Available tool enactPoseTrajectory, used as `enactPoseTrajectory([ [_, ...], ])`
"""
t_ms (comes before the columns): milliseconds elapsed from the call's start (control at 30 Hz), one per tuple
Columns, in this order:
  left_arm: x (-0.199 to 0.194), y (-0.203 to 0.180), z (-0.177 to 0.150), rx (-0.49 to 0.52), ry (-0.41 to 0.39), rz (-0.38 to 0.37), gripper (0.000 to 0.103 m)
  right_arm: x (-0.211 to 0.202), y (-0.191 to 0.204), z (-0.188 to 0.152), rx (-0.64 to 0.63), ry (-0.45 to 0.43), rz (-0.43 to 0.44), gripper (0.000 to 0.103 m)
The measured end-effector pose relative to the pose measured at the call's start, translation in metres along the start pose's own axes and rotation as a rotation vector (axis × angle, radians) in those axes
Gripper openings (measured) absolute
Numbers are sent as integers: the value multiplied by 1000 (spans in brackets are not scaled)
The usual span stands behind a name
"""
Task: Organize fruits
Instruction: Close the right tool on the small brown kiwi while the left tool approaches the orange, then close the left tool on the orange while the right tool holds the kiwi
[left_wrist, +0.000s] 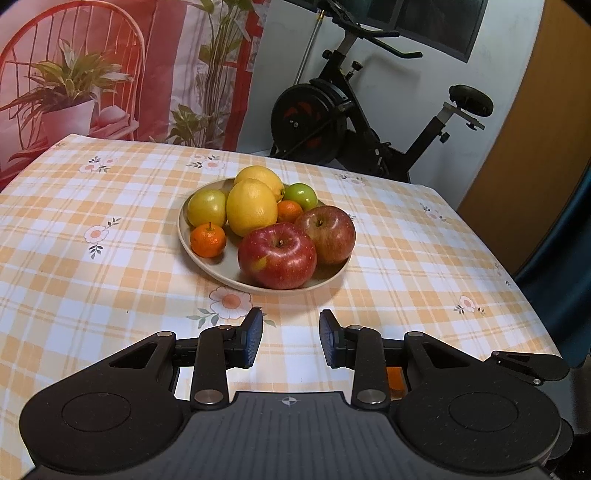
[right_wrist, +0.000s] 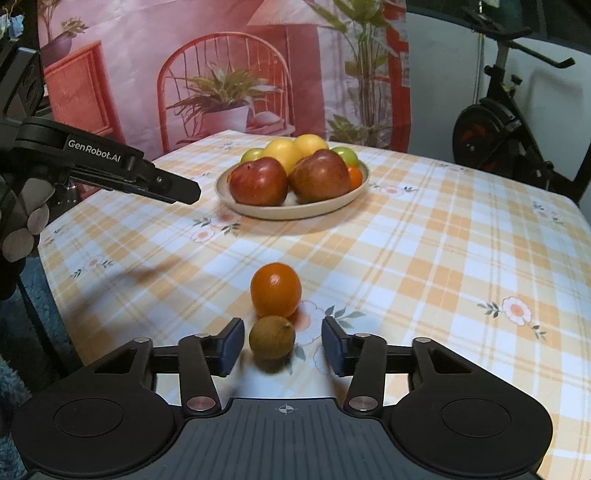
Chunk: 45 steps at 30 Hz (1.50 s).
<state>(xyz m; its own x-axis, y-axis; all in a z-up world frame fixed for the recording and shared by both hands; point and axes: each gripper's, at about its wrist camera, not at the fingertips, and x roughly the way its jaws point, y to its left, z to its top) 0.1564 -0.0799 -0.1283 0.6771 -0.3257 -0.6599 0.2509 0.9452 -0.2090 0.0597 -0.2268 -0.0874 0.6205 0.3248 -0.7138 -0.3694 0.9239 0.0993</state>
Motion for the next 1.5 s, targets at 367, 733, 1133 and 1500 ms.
enactPoseTrajectory([
  [367,2,-5,-2,5,15,-5,36,1,-3,-3,-16,0,40,25],
  [733,12,-18,-9,-3,63,-71,39,-9,-36,-1,43,-92,-38,25],
  [1133,31,-48,-18,35,112,-159,48,-8,-54,-9,116,-147,-90,25],
  [1500,47,-52,-22,8,143,-168,48,-9,-53,-12,114,-164,-101,25],
])
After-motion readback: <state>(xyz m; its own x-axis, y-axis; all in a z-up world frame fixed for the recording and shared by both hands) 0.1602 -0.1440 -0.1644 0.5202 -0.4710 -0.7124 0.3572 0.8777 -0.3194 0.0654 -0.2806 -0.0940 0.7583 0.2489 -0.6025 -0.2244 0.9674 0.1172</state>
